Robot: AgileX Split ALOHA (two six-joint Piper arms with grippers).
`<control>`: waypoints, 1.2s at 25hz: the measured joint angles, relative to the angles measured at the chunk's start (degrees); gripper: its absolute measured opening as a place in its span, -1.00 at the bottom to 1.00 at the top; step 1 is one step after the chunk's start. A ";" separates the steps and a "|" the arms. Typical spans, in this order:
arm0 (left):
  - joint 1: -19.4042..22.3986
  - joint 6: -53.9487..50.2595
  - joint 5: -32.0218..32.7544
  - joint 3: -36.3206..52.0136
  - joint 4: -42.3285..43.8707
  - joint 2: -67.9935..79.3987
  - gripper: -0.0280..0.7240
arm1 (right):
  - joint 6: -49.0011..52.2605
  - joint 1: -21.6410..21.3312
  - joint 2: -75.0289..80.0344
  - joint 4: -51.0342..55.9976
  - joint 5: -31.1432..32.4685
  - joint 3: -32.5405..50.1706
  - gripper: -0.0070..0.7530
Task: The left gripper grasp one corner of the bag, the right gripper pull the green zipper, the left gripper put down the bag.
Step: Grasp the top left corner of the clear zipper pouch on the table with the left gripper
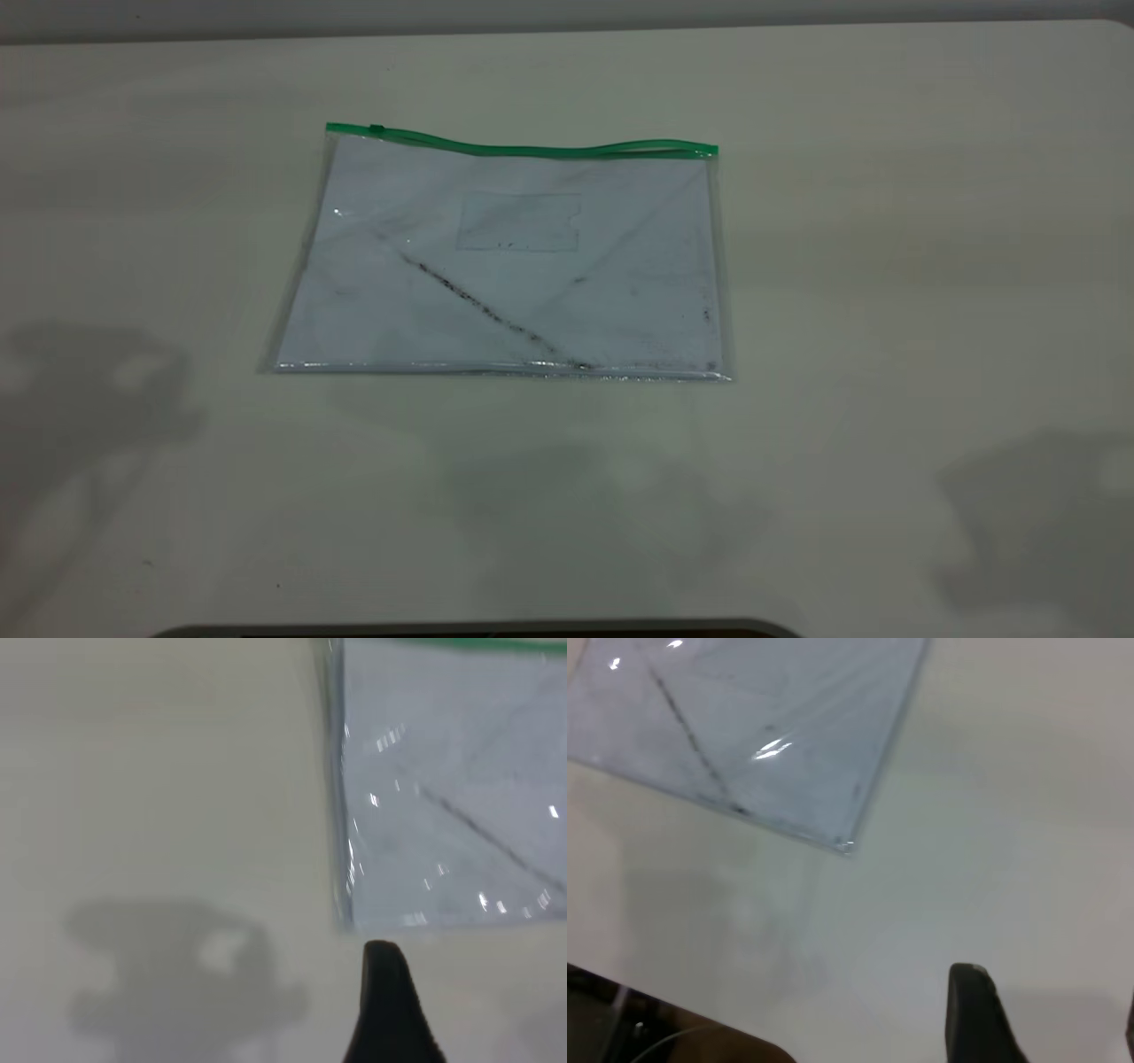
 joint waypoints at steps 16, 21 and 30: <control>0.00 23.30 3.83 -34.99 -15.29 45.97 0.54 | -41.33 0.00 13.65 42.96 -5.85 -0.31 0.19; 0.00 26.21 5.57 -45.89 -17.87 57.79 0.54 | -42.59 0.00 13.84 44.07 -5.85 -1.13 0.19; 0.00 26.85 11.76 -63.25 -23.08 74.08 0.54 | -42.64 0.00 19.01 44.07 -3.02 -7.61 0.19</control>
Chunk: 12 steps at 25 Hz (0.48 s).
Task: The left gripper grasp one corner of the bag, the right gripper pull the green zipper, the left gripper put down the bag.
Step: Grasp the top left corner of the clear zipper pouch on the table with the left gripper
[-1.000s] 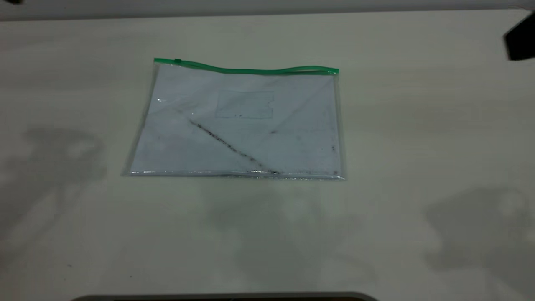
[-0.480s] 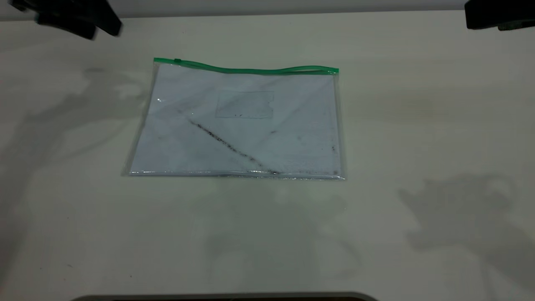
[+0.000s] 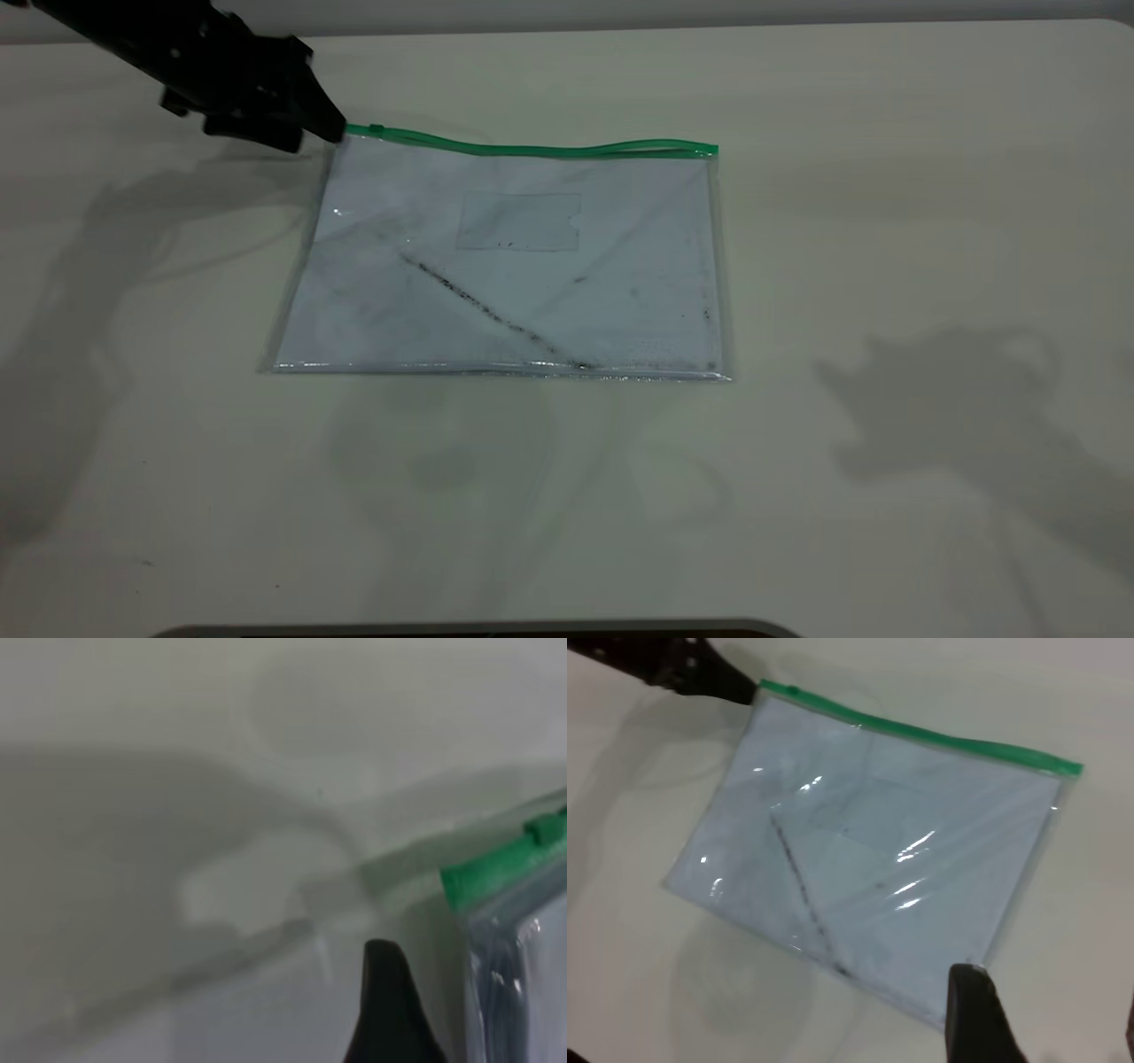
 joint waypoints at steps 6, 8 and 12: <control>-0.30 1.02 3.72 -6.68 -1.56 5.51 0.54 | 0.00 0.00 2.12 0.00 0.27 -0.68 0.19; -0.30 1.80 4.54 -7.01 -3.59 6.04 0.54 | 0.00 0.00 2.19 0.00 0.27 -0.68 0.19; -0.41 5.03 7.70 -7.07 -7.75 6.84 0.54 | -0.71 0.00 2.79 0.00 0.10 -0.68 0.19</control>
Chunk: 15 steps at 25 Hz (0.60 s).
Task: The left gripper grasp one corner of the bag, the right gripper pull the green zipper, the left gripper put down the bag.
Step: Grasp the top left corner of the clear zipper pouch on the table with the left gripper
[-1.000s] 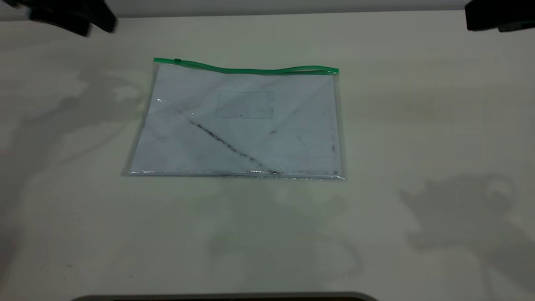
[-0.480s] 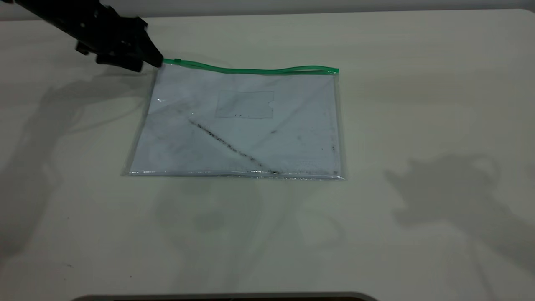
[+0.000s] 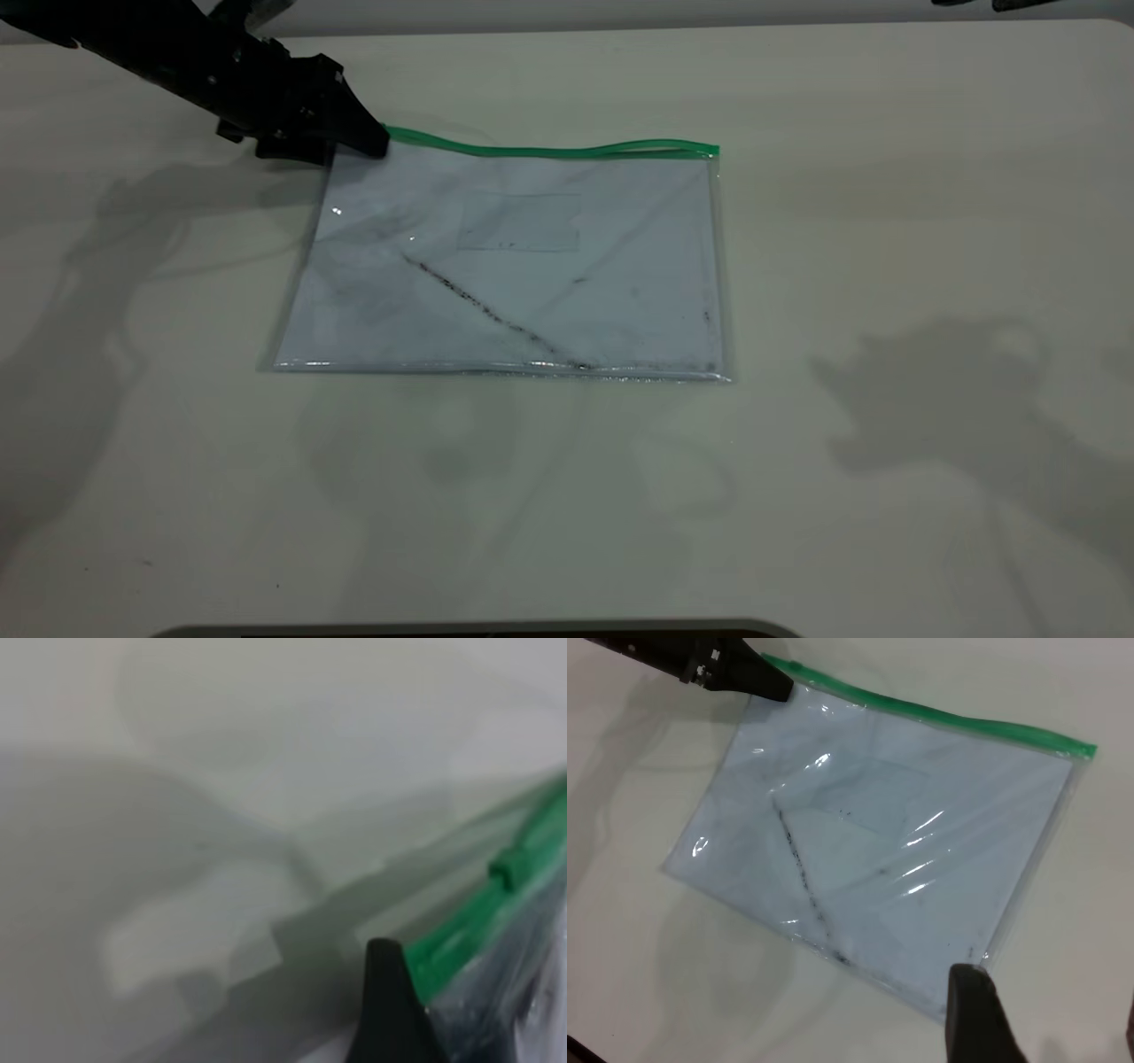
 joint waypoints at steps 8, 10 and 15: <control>-0.48 1.78 3.88 0.00 -1.04 0.13 0.52 | -1.09 0.00 0.42 0.00 -1.56 0.00 0.19; -0.60 1.96 4.04 0.00 -1.11 0.35 0.45 | -1.57 0.00 0.42 0.00 -1.89 0.00 0.19; -0.74 1.95 4.53 0.00 -1.41 1.34 -0.05 | -2.88 0.00 1.27 0.04 -1.90 0.00 0.19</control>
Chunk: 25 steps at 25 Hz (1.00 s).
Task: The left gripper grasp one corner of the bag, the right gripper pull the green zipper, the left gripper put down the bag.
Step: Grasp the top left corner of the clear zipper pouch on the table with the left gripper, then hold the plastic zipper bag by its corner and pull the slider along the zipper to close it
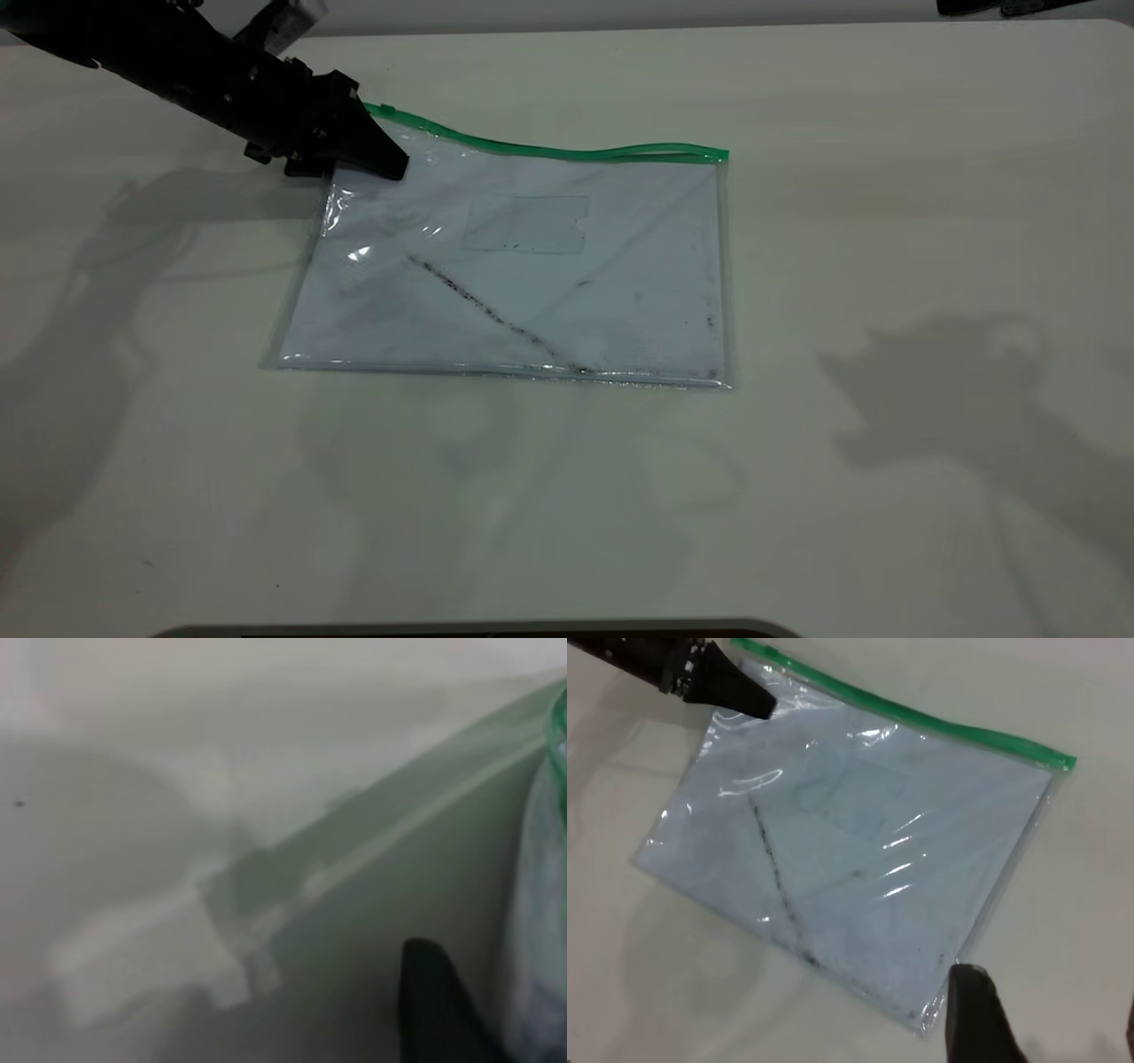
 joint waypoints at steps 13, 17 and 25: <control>-1.19 5.83 17.14 -11.53 1.12 0.44 -0.78 | -9.45 0.00 9.95 -0.05 3.58 -13.06 0.19; -4.83 7.16 18.34 -17.39 3.90 0.44 -0.78 | -12.29 0.00 16.73 -0.11 8.39 -19.48 0.19; -16.85 7.43 19.17 -24.79 9.62 0.35 -0.78 | -20.26 0.00 28.76 -0.49 15.31 -33.76 0.19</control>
